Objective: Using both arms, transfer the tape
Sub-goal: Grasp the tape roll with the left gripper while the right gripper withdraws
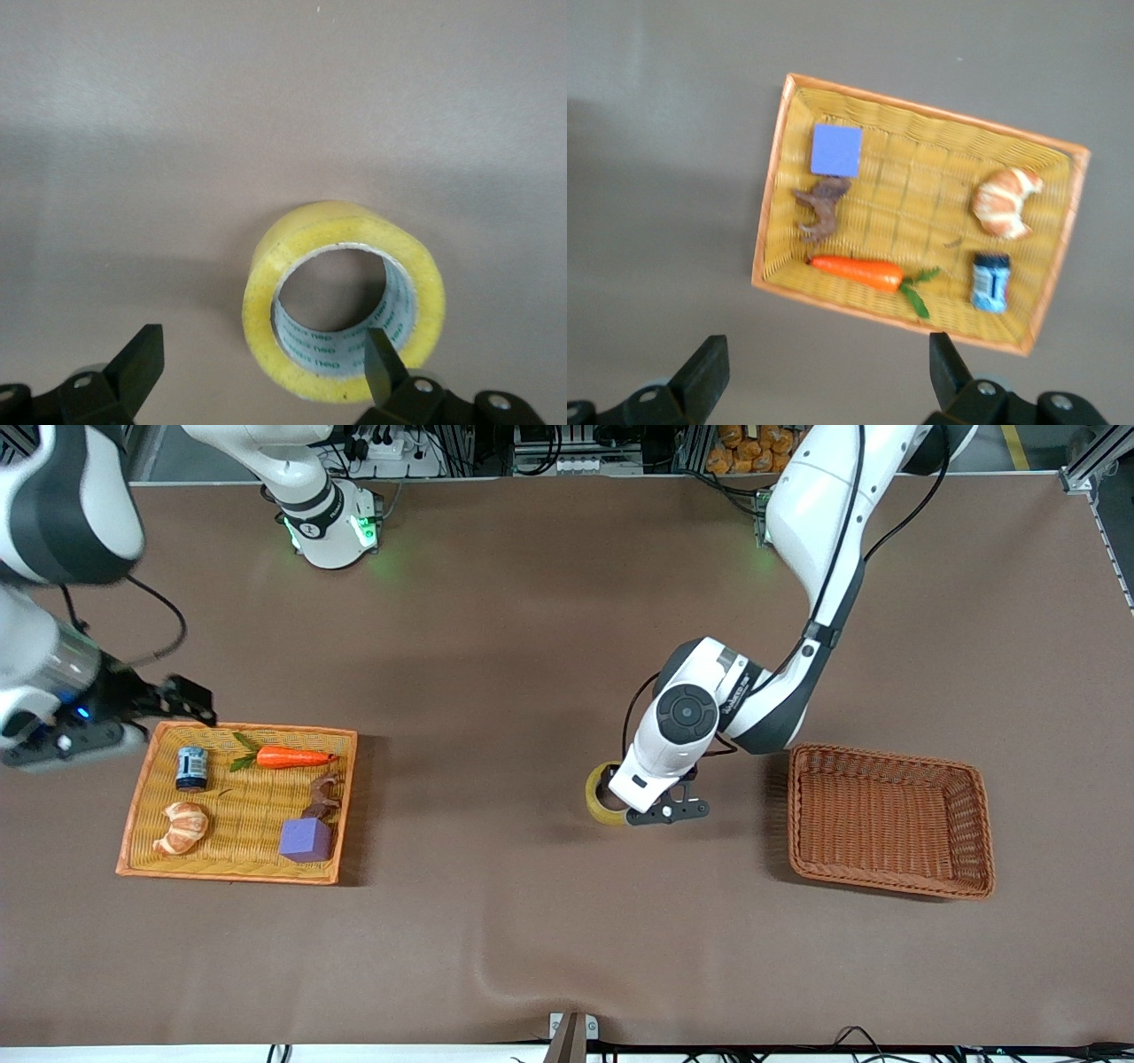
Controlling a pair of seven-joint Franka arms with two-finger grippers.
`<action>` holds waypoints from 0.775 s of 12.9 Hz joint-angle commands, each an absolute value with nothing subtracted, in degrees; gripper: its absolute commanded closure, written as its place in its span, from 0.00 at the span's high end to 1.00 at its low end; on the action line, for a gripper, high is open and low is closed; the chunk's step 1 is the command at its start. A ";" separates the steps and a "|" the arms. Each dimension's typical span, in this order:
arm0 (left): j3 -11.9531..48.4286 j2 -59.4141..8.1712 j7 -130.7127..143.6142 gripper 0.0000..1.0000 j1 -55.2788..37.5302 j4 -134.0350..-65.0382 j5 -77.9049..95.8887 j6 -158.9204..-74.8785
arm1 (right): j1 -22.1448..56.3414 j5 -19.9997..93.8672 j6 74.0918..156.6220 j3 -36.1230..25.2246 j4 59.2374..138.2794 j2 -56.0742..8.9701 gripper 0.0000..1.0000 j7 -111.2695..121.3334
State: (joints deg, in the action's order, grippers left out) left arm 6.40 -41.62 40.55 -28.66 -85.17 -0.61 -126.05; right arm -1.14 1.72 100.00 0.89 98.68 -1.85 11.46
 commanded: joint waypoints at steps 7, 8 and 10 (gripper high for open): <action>5.98 -47.99 39.04 0.16 -29.88 -83.94 -1.48 -131.04 | -4.04 1.76 88.07 2.46 98.00 6.42 1.00 1.14; 6.06 -47.99 37.11 0.00 -29.80 -83.76 -3.58 -131.04 | -4.22 1.67 87.81 2.37 97.65 6.24 1.00 2.01; 6.06 -47.73 36.30 0.00 -28.48 -83.50 -1.59 -131.04 | -4.05 1.67 86.93 2.63 97.65 6.15 1.00 2.11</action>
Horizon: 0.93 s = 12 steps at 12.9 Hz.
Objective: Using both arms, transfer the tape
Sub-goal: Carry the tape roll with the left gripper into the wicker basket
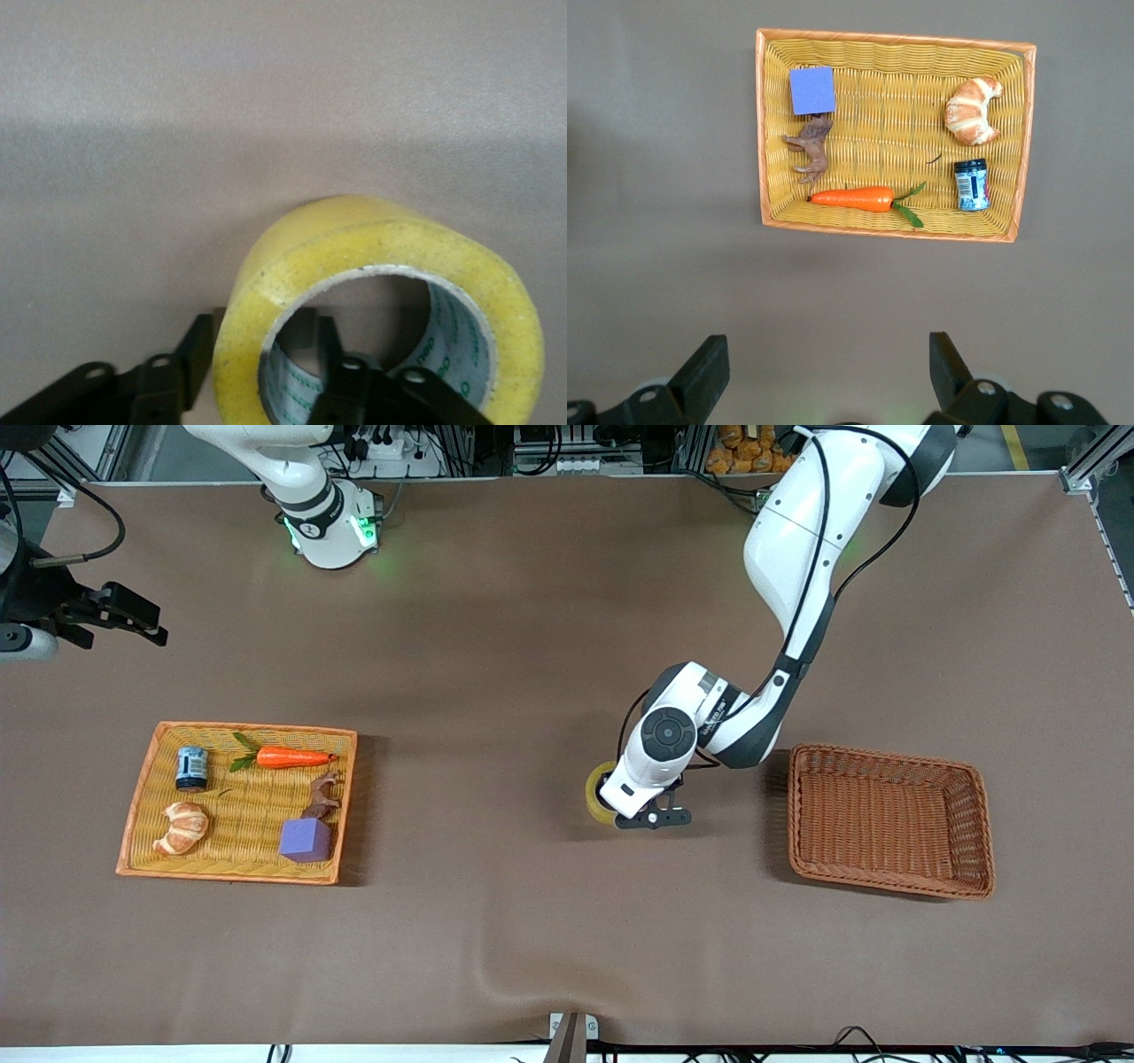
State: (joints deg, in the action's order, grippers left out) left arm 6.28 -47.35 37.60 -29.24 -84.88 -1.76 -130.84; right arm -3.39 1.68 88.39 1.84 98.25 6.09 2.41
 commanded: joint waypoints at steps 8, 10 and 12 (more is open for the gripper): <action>6.15 -32.98 27.37 0.00 -16.29 -85.33 -1.49 -119.91 | -2.55 -0.18 84.29 3.25 93.00 6.33 1.00 1.32; 6.15 -29.46 19.81 0.00 -9.17 -87.26 -1.49 -116.47 | -2.46 -0.18 81.75 3.51 92.90 6.33 1.00 0.36; 6.15 -28.48 16.10 0.00 -2.14 -88.85 -2.02 -116.46 | -2.64 0.18 81.65 3.25 90.80 5.54 1.00 -0.18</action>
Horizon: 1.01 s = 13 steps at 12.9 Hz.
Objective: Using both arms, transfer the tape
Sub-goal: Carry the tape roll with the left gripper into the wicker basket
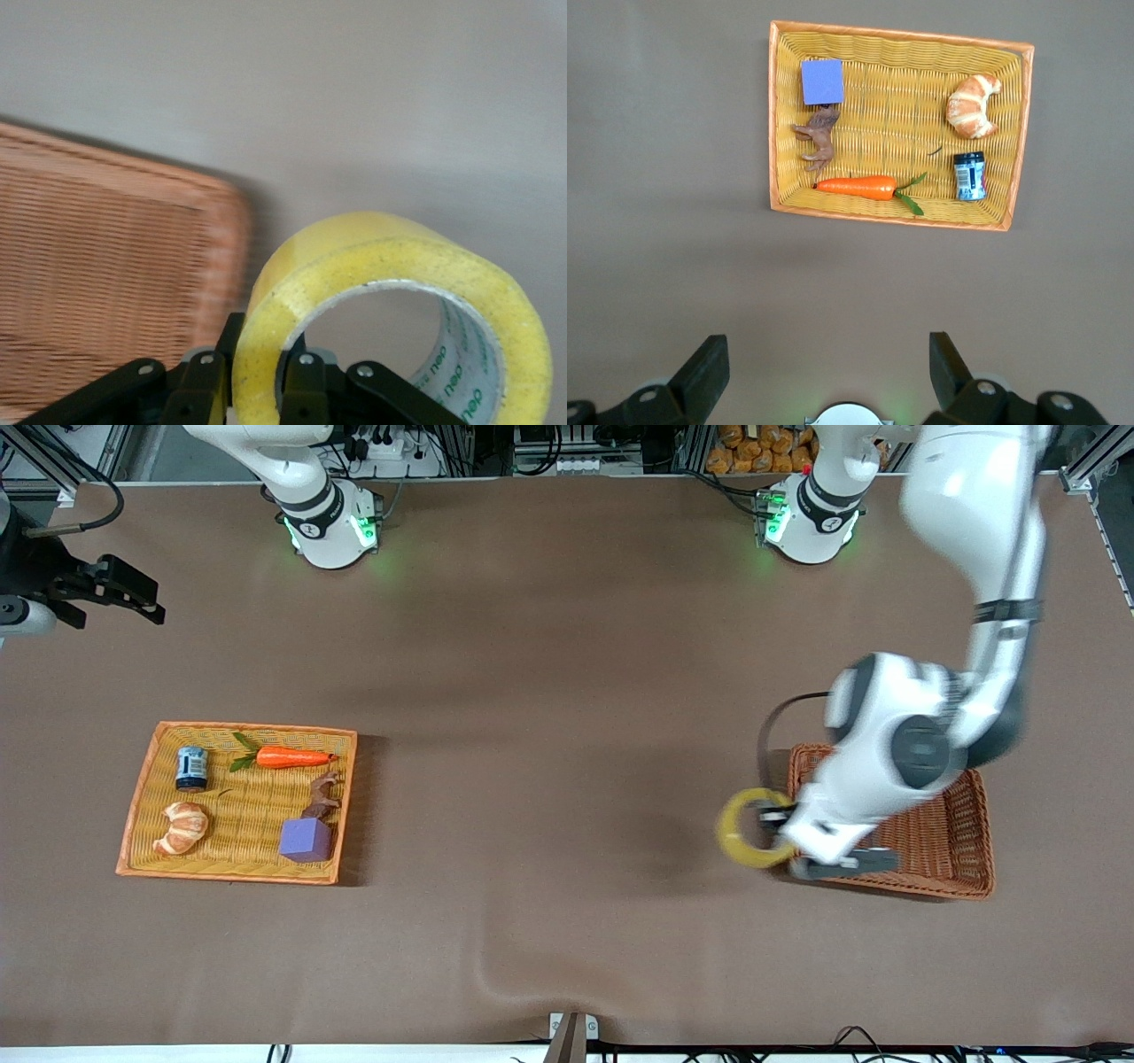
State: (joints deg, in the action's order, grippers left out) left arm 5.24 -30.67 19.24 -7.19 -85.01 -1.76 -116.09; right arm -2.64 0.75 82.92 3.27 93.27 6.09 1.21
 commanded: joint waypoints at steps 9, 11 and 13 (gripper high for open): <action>5.80 -32.87 9.58 0.13 7.90 -93.60 -2.29 -117.69 | -2.55 0.53 80.51 3.34 89.91 5.36 1.00 -0.26; 5.80 -32.44 10.02 1.00 8.00 -93.52 -2.55 -117.60 | -2.46 0.53 80.51 3.52 89.30 5.27 1.00 -0.26; 5.54 -29.46 9.58 1.00 8.09 -92.55 -2.64 -117.25 | -2.29 0.70 80.86 3.52 89.21 5.10 1.00 -0.26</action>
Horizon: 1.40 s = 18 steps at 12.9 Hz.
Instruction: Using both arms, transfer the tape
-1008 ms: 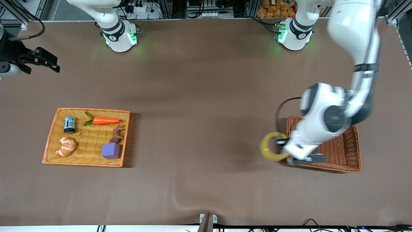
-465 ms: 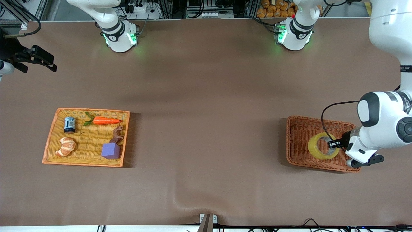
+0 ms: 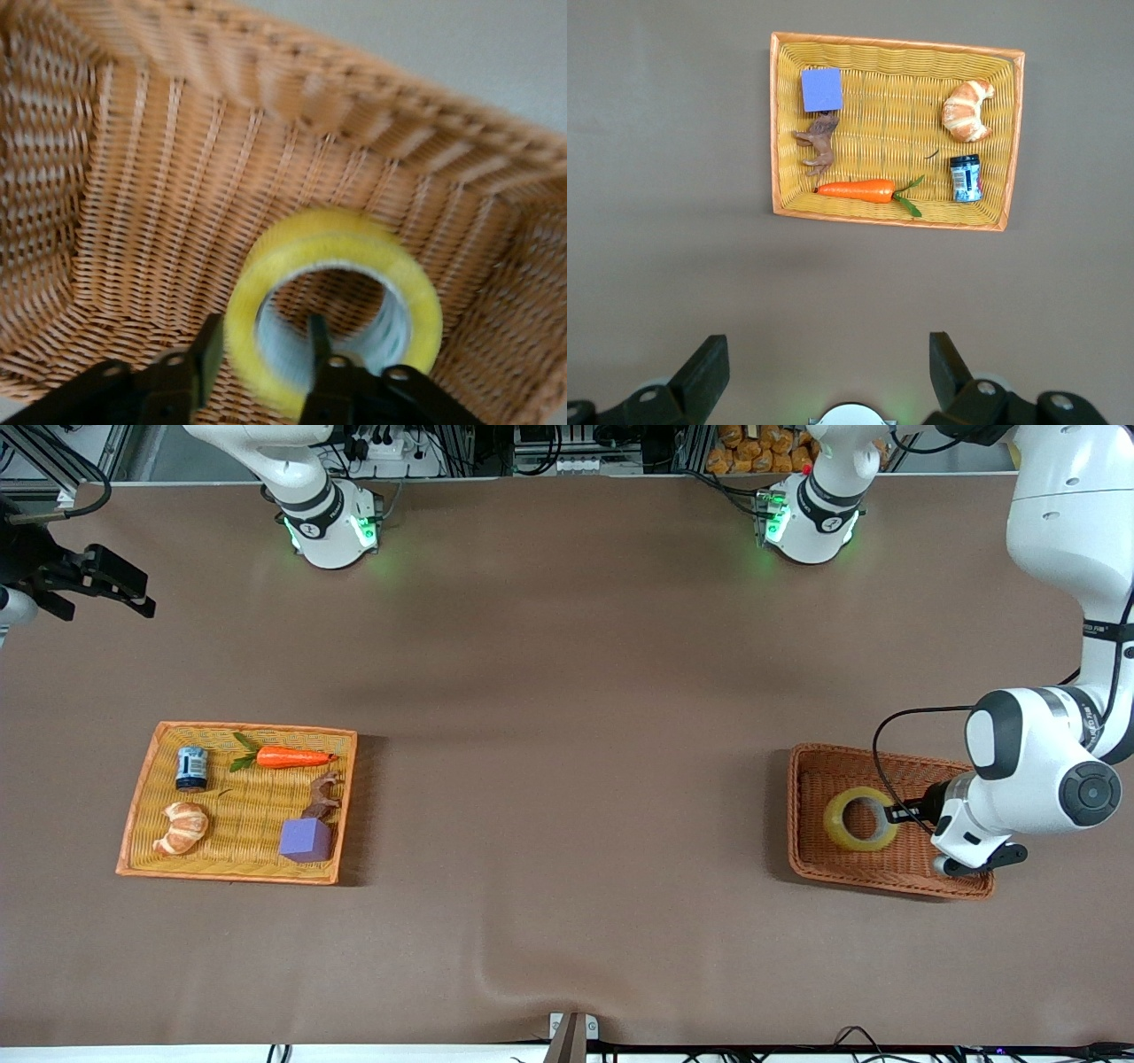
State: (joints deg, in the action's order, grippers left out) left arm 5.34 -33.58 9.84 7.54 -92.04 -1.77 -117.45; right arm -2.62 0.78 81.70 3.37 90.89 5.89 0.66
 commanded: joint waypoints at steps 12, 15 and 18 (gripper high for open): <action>8.43 -7.32 6.59 1.00 8.17 -85.78 -2.64 -93.37 | -2.98 0.79 80.68 3.17 88.77 5.10 1.00 -0.09; 5.12 -4.58 6.59 1.00 4.76 -85.96 -2.55 -87.64 | -4.39 0.70 80.42 3.08 88.07 5.10 1.00 0.52; 4.57 -1.42 6.94 1.00 4.13 -88.40 -1.85 -86.22 | -4.65 0.53 78.14 3.08 88.15 5.10 1.00 0.79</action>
